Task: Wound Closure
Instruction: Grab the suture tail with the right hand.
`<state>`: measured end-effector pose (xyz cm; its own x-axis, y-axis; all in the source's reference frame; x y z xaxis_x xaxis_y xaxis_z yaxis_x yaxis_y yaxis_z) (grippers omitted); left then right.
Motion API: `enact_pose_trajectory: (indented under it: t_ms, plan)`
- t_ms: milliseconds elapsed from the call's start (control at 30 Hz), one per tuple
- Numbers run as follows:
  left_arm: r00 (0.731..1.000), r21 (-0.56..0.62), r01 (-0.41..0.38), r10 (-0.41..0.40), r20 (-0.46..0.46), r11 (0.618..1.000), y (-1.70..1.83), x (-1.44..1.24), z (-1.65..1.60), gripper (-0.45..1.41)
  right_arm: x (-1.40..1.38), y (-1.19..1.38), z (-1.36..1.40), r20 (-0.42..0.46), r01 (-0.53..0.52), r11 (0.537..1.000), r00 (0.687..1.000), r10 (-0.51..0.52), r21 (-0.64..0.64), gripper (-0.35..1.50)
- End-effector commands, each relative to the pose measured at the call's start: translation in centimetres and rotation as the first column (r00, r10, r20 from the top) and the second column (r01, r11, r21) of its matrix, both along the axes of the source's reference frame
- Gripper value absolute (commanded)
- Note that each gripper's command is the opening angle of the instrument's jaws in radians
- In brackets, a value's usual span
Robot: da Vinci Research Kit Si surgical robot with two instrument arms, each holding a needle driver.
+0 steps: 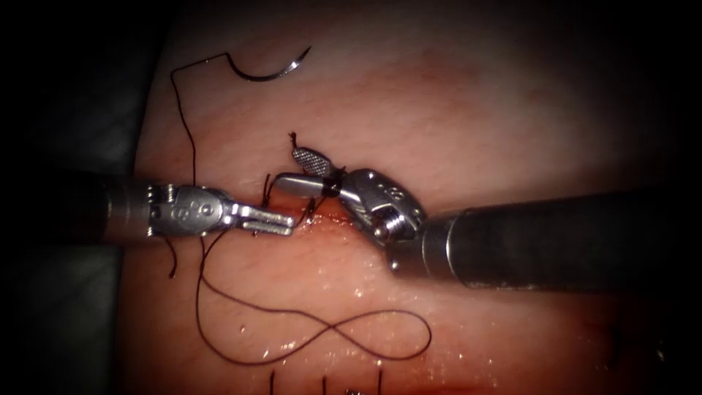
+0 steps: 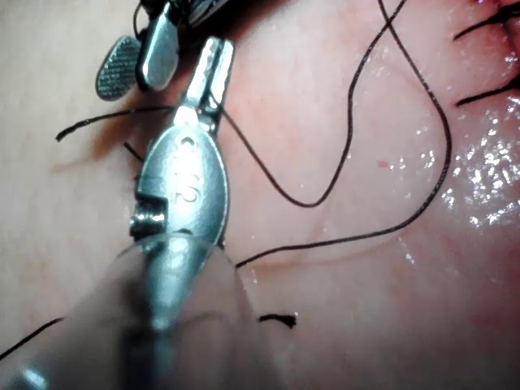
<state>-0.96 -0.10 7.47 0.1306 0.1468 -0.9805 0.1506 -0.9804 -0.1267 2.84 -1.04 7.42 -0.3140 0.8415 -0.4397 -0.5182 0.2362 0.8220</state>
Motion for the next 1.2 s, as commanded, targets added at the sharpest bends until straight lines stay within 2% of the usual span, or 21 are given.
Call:
enact_pose_trajectory:
  t_ms: [33,67,200,300,433,567,667,1000,1200]
  plan:
    - [1.0,0.0,-0.001,0.001,0.003,1.0,-0.01,-0.07,0.06,-0.45,0.04,-0.01,0.06,0.008,-0.014,0.999,1.0,0.014,0.039,0.66]
    - [1.0,-0.001,-0.002,0.002,0.001,1.0,-0.01,-0.08,0.07,-0.45,0.04,0.0,0.06,0.031,-0.019,0.998,0.999,0.017,0.054,0.74]
    - [1.0,-0.002,-0.005,0.005,-0.002,1.0,0.0,-0.11,0.07,-0.45,0.05,0.01,0.06,0.082,-0.032,0.995,0.996,0.024,0.093,0.83]
    - [1.0,-0.002,-0.007,0.007,-0.004,1.0,0.0,-0.13,0.07,-0.45,0.08,0.05,0.08,0.128,-0.032,0.993,0.992,0.017,0.116,0.98]
    - [1.0,-0.003,-0.011,0.011,-0.007,1.0,0.0,-0.13,0.08,-0.45,0.07,0.1,0.1,0.153,-0.051,0.991,0.988,0.032,0.123,1.09]
    - [1.0,0.002,-0.013,0.013,-0.008,1.0,-0.02,-0.12,0.08,-0.45,0.08,0.16,0.15,0.176,-0.064,0.989,0.984,0.041,0.131,1.08]
    - [1.0,0.002,-0.014,0.014,-0.007,1.0,-0.02,-0.12,0.08,-0.45,0.13,0.22,0.2,0.202,-0.038,0.986,0.979,0.005,0.161,1.06]
    - [1.0,0.001,-0.016,0.016,-0.006,1.0,-0.03,-0.1,0.08,-0.45,0.39,0.3,0.29,0.202,0.007,0.981,0.978,-0.046,0.193,0.94]
    - [1.0,0.006,-0.023,0.023,-0.003,1.0,-0.05,-0.04,0.07,-0.45,0.42,0.31,0.29,0.201,0.006,0.981,0.979,-0.045,0.194,0.91]
